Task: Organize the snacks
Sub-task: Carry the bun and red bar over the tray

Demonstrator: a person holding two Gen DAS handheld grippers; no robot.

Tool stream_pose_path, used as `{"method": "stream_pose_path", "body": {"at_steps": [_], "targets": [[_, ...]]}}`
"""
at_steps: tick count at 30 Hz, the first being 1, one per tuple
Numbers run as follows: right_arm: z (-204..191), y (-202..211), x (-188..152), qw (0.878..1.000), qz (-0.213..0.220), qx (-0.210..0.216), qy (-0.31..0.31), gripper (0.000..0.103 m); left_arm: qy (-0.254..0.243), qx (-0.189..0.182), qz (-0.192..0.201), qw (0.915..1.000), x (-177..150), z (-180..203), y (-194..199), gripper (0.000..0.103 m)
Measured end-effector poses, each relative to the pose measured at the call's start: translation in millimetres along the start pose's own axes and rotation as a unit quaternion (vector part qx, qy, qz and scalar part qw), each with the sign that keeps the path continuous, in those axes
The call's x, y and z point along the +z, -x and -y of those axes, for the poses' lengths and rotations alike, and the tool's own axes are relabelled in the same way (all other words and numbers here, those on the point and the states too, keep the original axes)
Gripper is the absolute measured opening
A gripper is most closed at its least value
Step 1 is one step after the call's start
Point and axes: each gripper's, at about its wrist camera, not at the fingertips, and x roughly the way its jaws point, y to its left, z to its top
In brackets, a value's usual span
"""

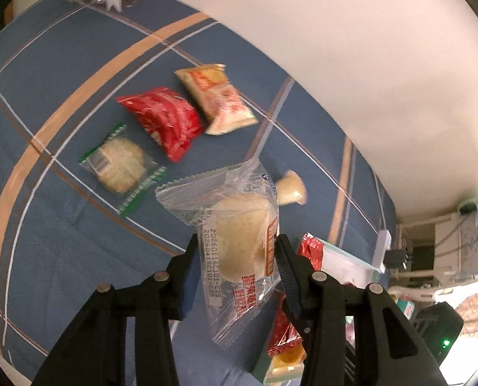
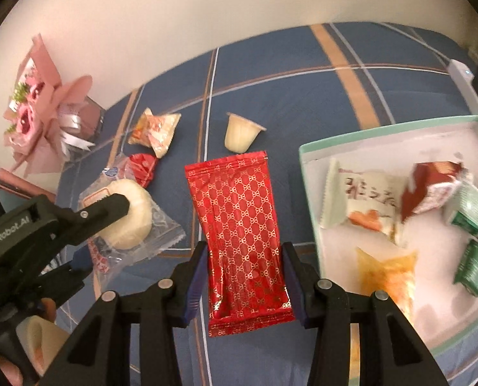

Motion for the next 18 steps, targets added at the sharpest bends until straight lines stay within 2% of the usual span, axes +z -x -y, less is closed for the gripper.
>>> {"method": "stream_pose_path", "body": {"at_steps": [5, 11, 15, 18], "targets": [[17, 29, 0, 0.999, 0.027, -0.023, -0.01, 0.048, -0.031, -0.012, -0.001, 0.9994, -12, 20, 4, 0.046], [68, 63, 7, 0.991, 0.069, -0.091, -0.063, 0.048, -0.077, -0.038, -0.021, 0.9961, -32, 50, -9, 0.046], [104, 75, 11, 0.982, 0.081, -0.136, -0.105, 0.048, -0.12, -0.059, -0.057, 0.9894, -57, 80, -28, 0.046], [133, 83, 9, 0.976, 0.083, -0.148, -0.137, 0.048, -0.161, -0.064, -0.077, 0.9819, -79, 104, -40, 0.047]]}}
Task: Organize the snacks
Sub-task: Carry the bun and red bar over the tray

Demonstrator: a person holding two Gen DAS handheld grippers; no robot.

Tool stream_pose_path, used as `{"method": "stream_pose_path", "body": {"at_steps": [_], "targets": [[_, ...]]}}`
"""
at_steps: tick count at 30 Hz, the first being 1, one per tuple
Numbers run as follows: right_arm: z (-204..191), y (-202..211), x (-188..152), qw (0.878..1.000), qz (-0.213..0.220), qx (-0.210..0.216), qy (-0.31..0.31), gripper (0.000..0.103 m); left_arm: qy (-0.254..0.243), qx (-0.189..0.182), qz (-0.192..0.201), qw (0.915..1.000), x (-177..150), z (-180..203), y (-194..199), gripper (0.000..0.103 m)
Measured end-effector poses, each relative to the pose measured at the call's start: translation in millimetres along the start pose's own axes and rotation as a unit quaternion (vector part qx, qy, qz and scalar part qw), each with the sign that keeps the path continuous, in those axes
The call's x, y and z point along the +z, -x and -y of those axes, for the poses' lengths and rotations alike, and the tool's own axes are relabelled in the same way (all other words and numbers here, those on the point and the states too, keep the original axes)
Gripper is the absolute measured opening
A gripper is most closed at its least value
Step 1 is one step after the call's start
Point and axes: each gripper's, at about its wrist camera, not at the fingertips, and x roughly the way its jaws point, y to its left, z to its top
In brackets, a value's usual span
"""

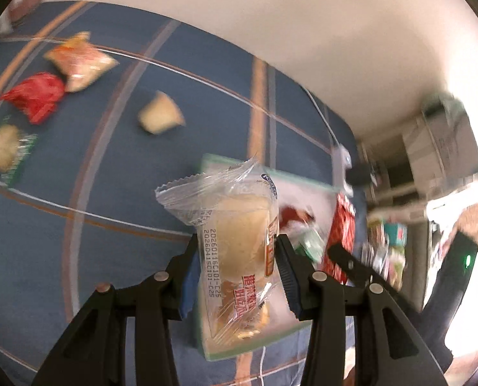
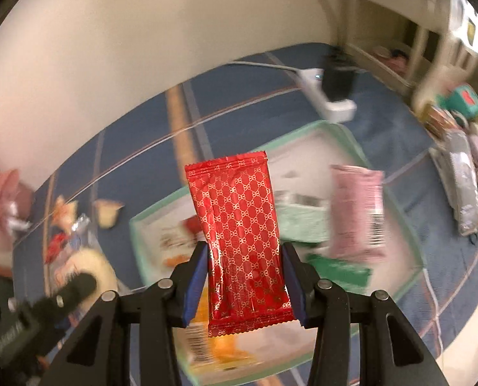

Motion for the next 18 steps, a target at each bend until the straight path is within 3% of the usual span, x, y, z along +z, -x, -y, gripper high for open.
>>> {"method": "stream_pose_path", "body": {"at_steps": [5, 12, 18], "targets": [[32, -8, 6, 0.999, -0.009, -0.008, -0.039, 0.048, -0.05, -0.01, -0.021, 0.9985, -12, 30, -26, 0.047], [41, -34, 4, 0.998, -0.046, 0.0, -0.052, 0.048, -0.046, 0.008, 0.02, 0.9987, 5, 16, -36, 0.047], [34, -48, -1, 0.997, -0.064, 0.002, -0.039, 0.049, -0.018, 0.003, 0.017, 0.9997, 11, -3, -50, 0.046]]}}
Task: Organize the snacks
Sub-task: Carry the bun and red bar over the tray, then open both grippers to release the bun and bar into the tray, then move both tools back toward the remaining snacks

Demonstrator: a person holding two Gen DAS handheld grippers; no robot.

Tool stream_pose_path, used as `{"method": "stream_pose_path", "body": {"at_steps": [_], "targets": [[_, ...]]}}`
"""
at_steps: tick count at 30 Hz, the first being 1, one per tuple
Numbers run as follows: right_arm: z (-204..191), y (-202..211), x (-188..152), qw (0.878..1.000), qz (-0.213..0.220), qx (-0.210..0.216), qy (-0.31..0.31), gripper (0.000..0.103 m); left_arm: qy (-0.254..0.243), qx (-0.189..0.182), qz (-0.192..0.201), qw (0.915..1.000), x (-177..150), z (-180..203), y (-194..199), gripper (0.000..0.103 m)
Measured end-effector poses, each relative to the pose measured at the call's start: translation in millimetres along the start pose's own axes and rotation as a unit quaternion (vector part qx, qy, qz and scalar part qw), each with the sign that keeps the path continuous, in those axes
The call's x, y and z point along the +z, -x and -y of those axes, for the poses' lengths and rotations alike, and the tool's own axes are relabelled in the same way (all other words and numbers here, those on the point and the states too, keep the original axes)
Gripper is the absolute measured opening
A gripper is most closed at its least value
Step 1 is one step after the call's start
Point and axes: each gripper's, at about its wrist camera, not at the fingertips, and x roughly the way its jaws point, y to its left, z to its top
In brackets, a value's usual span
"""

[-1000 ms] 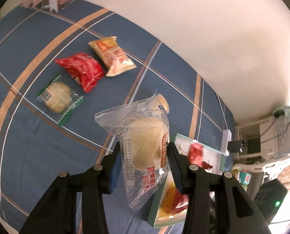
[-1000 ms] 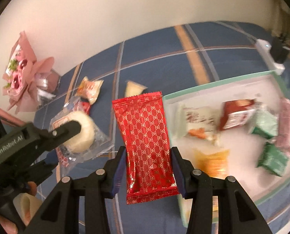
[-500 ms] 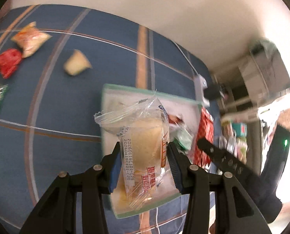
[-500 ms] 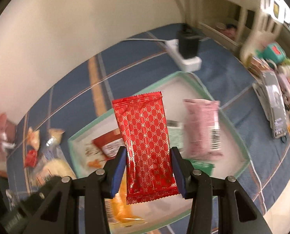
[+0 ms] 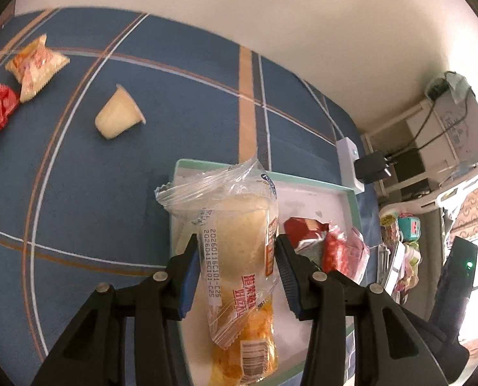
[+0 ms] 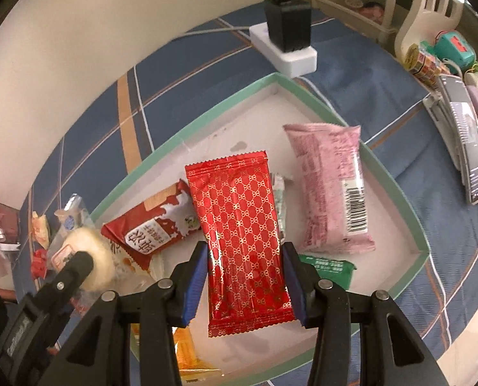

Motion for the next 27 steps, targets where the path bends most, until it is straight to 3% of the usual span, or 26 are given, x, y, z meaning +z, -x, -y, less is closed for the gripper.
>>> {"method": "stream_pose_path", "body": {"at_steps": [2, 3, 4, 9, 12, 14, 19, 24, 27], "targets": [[-2, 0, 2, 1.0, 0.0, 0.0, 0.002, 0.054, 0.005, -0.003, -0.004, 1.0, -1, -1, -2, 0.047], [-2, 1, 3, 1.0, -0.001, 0.005, 0.001, 0.066, 0.005, -0.003, -0.009, 0.9999, -1, 0, -2, 0.055], [-1, 1, 3, 1.0, -0.002, 0.009, -0.001, 0.078, 0.004, -0.005, -0.012, 0.9999, -1, 1, -1, 0.068], [-4, 4, 5, 1.0, -0.002, -0.006, 0.009, 0.082, -0.005, 0.003, -0.008, 1.0, -1, 9, 8, 0.077], [-6, 2, 7, 1.0, -0.002, -0.003, 0.011, 0.093, -0.002, 0.029, 0.004, 0.9996, 1, 9, 18, 0.09], [-5, 5, 6, 1.0, 0.001, 0.0, 0.01, 0.102, 0.0, 0.047, 0.012, 0.9988, 3, 8, 27, 0.092], [-3, 6, 5, 1.0, 0.005, -0.001, 0.004, 0.103, -0.005, 0.117, 0.032, 0.9926, 6, 5, 45, 0.102], [-1, 9, 7, 1.0, 0.009, -0.005, 0.005, 0.103, -0.037, 0.221, 0.045, 0.9735, 3, 5, 52, 0.103], [-3, 13, 7, 1.0, 0.013, -0.004, 0.011, 0.103, -0.051, 0.257, 0.039, 0.9642, -1, 6, 51, 0.103]]}}
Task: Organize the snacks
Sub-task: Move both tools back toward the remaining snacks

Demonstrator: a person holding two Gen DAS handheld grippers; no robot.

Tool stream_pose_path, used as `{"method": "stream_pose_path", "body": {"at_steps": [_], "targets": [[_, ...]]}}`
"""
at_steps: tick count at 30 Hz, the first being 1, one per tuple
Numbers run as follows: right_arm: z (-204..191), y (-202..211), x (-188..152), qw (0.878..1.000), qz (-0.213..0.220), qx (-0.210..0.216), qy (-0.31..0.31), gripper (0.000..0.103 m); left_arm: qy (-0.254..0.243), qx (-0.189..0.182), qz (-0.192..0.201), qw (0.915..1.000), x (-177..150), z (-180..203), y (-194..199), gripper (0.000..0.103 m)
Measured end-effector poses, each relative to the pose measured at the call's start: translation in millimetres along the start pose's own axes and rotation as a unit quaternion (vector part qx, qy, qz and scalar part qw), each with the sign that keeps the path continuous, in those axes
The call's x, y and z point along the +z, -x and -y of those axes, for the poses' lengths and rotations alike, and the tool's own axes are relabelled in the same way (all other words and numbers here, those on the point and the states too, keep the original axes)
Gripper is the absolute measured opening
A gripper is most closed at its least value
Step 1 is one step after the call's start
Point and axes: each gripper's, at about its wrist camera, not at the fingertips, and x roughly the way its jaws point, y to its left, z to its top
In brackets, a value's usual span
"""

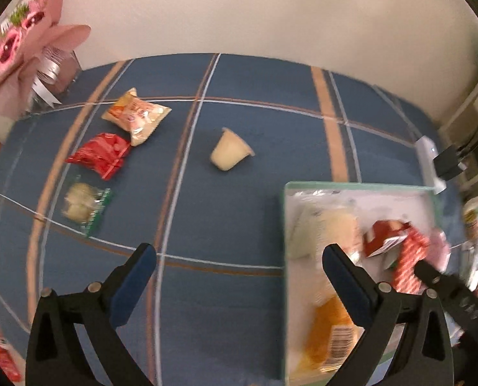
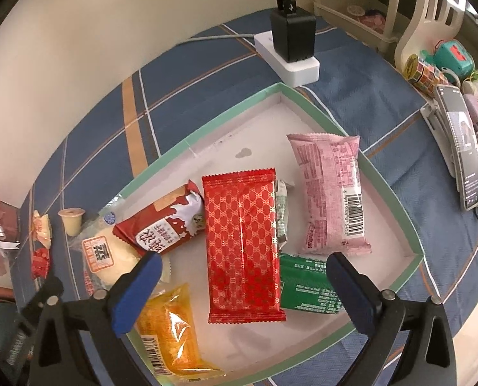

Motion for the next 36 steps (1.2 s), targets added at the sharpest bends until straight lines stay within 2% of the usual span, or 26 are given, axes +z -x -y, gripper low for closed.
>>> {"method": "stream_pose_path", "body": {"at_steps": [5, 8, 13, 20, 27, 36], "targets": [[-7, 6, -2, 1.0, 0.008, -0.002, 0.008, 0.103, -0.038, 0.051, 0.011, 0.9979, -7, 7, 6, 0.103], [-11, 9, -3, 1.0, 0.013, -0.003, 0.015, 0.103, -0.04, 0.059, 0.013, 0.9974, -6, 1, 10, 0.103], [-28, 17, -8, 0.999, 0.026, -0.012, 0.036, 0.103, -0.011, 0.044, 0.008, 0.9989, 0, -24, 15, 0.103], [-88, 26, -32, 0.991, 0.032, 0.016, 0.128, 0.103, 0.032, 0.036, 0.002, 0.9988, 10, -72, 18, 0.103], [-145, 34, -64, 0.974, 0.037, 0.072, 0.21, 0.103, 0.11, 0.058, 0.0, 0.9923, 14, -135, 17, 0.103], [-180, 31, -84, 0.959, 0.035, 0.123, 0.253, 0.103, 0.165, 0.076, 0.007, 0.9833, 11, -190, 24, 0.103]]}}
